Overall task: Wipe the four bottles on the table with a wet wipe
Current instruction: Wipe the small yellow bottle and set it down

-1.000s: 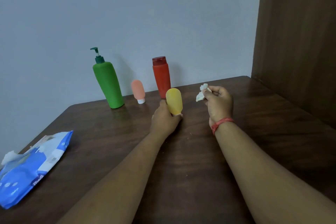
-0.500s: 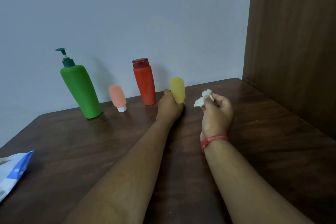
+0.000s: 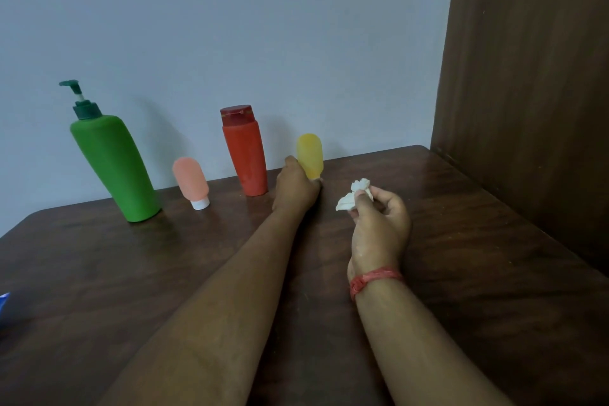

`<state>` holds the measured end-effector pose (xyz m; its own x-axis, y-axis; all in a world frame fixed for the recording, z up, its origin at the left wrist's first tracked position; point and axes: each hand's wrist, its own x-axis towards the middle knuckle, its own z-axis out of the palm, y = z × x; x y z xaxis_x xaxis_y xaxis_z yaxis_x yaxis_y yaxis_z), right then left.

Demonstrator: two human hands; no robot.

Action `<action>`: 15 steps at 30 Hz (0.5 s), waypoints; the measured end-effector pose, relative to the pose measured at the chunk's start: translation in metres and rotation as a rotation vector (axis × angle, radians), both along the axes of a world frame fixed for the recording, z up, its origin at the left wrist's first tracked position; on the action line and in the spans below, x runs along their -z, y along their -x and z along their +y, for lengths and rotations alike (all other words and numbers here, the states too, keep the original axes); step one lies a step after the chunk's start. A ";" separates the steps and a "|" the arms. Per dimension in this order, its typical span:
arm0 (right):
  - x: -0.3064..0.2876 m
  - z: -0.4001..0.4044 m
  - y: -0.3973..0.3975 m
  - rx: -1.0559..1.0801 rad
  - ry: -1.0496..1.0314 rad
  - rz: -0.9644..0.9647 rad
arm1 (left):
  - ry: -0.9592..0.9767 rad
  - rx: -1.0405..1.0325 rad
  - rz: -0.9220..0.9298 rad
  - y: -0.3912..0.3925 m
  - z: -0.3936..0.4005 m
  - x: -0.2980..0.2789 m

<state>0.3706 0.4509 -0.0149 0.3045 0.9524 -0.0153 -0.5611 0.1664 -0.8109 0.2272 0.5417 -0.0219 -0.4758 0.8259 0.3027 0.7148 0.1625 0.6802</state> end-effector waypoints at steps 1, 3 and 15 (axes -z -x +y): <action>0.000 0.000 0.000 -0.001 0.000 -0.005 | 0.002 -0.001 0.003 0.000 0.001 0.000; -0.001 -0.001 0.000 -0.002 0.001 -0.004 | 0.009 -0.002 0.011 0.000 0.002 0.000; -0.002 -0.003 0.000 -0.035 0.017 0.000 | 0.030 -0.023 0.015 -0.002 0.001 -0.002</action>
